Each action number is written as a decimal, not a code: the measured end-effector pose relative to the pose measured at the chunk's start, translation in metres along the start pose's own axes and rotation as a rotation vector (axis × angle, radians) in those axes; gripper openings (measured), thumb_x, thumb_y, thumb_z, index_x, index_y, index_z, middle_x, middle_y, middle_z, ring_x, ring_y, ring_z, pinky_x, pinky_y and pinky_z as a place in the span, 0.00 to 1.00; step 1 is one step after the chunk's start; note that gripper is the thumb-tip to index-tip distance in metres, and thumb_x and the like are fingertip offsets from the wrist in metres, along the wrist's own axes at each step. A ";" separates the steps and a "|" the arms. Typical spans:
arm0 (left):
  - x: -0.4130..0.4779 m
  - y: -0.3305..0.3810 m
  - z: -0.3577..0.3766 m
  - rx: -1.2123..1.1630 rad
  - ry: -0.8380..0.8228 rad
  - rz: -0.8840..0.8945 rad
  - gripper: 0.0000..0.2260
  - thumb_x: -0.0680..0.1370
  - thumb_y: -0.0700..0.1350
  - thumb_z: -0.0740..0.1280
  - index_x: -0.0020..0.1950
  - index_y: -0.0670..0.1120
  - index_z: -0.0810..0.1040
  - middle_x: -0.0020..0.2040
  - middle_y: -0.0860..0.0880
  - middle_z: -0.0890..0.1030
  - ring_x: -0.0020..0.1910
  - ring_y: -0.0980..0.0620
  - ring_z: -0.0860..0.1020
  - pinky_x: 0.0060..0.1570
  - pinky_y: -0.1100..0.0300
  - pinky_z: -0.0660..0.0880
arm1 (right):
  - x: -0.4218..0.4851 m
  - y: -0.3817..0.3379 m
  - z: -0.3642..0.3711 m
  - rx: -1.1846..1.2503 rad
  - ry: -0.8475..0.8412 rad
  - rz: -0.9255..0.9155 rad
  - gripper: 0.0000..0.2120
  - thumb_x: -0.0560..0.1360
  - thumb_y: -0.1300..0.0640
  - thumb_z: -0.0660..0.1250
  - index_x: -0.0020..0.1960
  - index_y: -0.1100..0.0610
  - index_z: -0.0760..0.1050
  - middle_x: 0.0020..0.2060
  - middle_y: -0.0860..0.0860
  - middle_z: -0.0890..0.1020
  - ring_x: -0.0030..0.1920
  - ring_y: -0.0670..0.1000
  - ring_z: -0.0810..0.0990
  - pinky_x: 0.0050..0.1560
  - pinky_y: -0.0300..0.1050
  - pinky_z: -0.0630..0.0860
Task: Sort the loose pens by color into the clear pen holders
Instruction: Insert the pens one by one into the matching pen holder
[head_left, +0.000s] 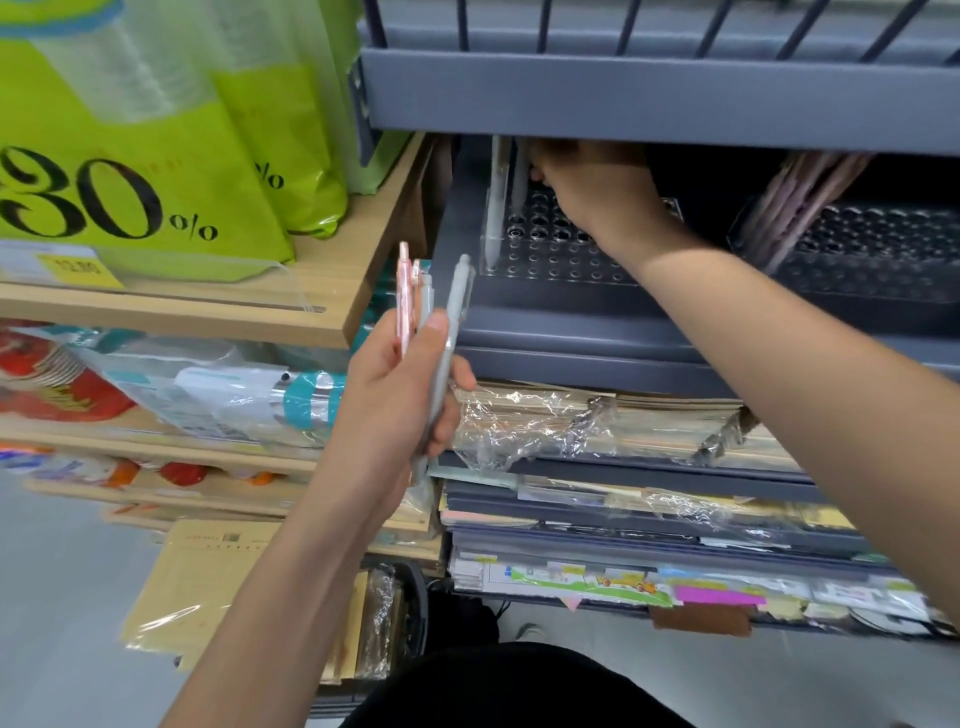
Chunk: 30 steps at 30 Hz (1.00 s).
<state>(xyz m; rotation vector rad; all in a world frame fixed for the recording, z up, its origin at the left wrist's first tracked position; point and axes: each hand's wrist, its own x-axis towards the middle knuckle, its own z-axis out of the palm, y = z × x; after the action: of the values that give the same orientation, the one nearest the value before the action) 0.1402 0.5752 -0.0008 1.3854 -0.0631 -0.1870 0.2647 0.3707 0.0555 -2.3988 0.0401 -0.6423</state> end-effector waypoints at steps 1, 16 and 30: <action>-0.001 0.001 -0.002 -0.012 -0.003 -0.008 0.06 0.82 0.51 0.62 0.51 0.49 0.74 0.34 0.48 0.79 0.20 0.52 0.67 0.20 0.65 0.63 | -0.004 -0.006 -0.003 0.040 -0.001 0.050 0.16 0.80 0.47 0.61 0.56 0.58 0.78 0.51 0.55 0.83 0.50 0.52 0.79 0.49 0.41 0.71; -0.003 -0.003 0.003 -0.073 -0.148 0.040 0.05 0.84 0.46 0.60 0.53 0.45 0.72 0.37 0.47 0.80 0.21 0.51 0.69 0.20 0.63 0.65 | -0.116 -0.037 -0.023 0.640 -0.343 0.211 0.07 0.74 0.54 0.73 0.43 0.58 0.83 0.35 0.60 0.80 0.31 0.49 0.74 0.26 0.41 0.72; 0.006 -0.011 0.009 -0.162 -0.145 -0.056 0.07 0.82 0.47 0.58 0.57 0.46 0.70 0.34 0.46 0.78 0.18 0.56 0.60 0.20 0.70 0.56 | -0.047 0.002 -0.037 0.933 0.356 0.262 0.05 0.81 0.70 0.57 0.52 0.66 0.71 0.37 0.58 0.78 0.27 0.48 0.80 0.33 0.42 0.80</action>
<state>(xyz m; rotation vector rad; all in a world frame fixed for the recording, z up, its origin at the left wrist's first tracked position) 0.1439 0.5632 -0.0098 1.2118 -0.1277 -0.3323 0.2067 0.3563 0.0584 -1.3437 0.1634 -0.7410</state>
